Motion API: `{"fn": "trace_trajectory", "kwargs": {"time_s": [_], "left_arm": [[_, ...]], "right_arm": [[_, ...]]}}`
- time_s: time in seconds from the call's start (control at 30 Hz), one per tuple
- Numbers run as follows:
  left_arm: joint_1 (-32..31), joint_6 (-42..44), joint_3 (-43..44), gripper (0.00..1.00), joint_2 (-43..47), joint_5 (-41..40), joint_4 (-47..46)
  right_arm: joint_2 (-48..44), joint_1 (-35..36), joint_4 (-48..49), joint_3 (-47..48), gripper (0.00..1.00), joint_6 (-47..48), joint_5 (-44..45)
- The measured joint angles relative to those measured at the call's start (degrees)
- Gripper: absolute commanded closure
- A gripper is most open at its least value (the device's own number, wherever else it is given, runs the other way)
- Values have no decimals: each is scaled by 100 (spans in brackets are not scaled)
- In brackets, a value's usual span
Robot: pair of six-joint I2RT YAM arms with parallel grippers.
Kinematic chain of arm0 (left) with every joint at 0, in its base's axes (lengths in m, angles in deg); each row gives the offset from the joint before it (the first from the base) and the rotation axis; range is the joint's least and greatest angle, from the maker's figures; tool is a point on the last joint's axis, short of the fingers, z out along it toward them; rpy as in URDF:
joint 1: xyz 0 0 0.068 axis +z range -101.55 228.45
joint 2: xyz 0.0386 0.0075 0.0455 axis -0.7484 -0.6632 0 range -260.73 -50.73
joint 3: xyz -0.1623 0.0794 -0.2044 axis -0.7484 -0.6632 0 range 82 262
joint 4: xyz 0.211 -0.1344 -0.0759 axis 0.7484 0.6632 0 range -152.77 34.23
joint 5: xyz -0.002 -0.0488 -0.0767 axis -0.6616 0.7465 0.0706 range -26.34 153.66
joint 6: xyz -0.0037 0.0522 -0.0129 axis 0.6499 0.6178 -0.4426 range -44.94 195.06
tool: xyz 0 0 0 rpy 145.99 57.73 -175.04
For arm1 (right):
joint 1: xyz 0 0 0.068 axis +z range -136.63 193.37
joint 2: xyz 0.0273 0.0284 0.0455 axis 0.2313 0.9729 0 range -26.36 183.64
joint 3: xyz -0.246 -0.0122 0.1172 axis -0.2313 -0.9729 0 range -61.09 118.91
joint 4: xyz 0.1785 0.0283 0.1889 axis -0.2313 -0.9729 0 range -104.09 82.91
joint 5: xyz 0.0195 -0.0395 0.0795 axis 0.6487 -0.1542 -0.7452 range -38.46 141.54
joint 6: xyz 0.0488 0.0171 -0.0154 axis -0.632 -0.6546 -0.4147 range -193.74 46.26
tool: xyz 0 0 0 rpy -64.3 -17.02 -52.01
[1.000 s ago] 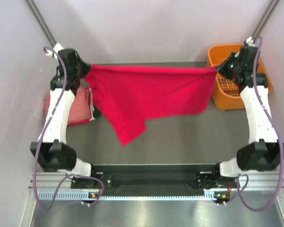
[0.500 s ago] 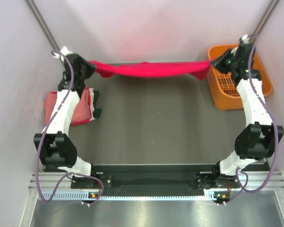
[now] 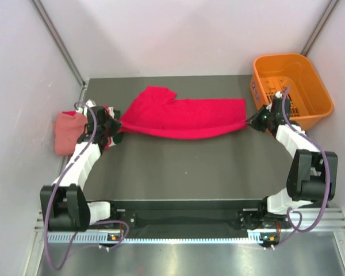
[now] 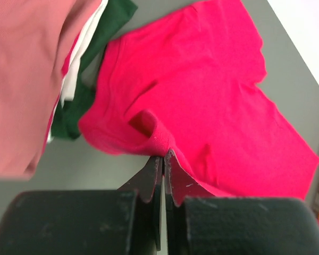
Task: Fold and stack the t-shirts
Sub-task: Fold the tshirt
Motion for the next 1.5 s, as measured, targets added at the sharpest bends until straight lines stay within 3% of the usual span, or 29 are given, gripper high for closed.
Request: {"fn": "trace_trajectory", "kwargs": {"time_s": [0.33, 0.6, 0.63, 0.67, 0.7, 0.73, 0.8, 1.0, 1.2, 1.23, 1.33, 1.5], "left_arm": [[0, -11, -1792, 100, 2002, 173, 332], [0, -46, -2129, 100, 2782, 251, 883], [0, -57, -2131, 94, 2848, 280, 975], [0, -63, -2133, 70, 2933, 306, 1078], [0, -63, -2146, 55, 3047, 328, 1202], [0, -72, -2153, 36, 3141, 330, 1296], [0, -160, -2153, 13, 3392, 267, 1515], [0, -28, -1637, 2, 3499, -46, 2120], [0, 378, -669, 1, 2944, -192, 1980], [0, 450, -549, 1, 2826, -219, 1897], [0, 645, -321, 1, 2533, -293, 1617], [7, 979, -304, 1, 2267, 4, 715]], "right_arm": [[-1624, -122, -26, -1773, 100, 243, 791], [-2551, -122, -461, -2667, 96, 238, 1198], [-2677, -122, -525, -2761, 93, 232, 1257], [-2809, -122, -595, -2835, 82, 219, 1320], [-2944, -122, -638, -2905, 73, 197, 1368], [-3091, -122, -695, -2962, 58, 197, 1438], [-3418, -140, -848, -3036, 53, 212, 1624], [-3877, -87, -1143, -2837, 50, 413, 2124], [-3877, 369, -1224, -2011, 37, 831, 2597], [-3875, 457, -1196, -1884, 22, 903, 2612], [-3733, 852, -1080, -1523, 3, 1126, 2651], [-2780, 1517, -931, -739, 18, 1421, 2632]]}}
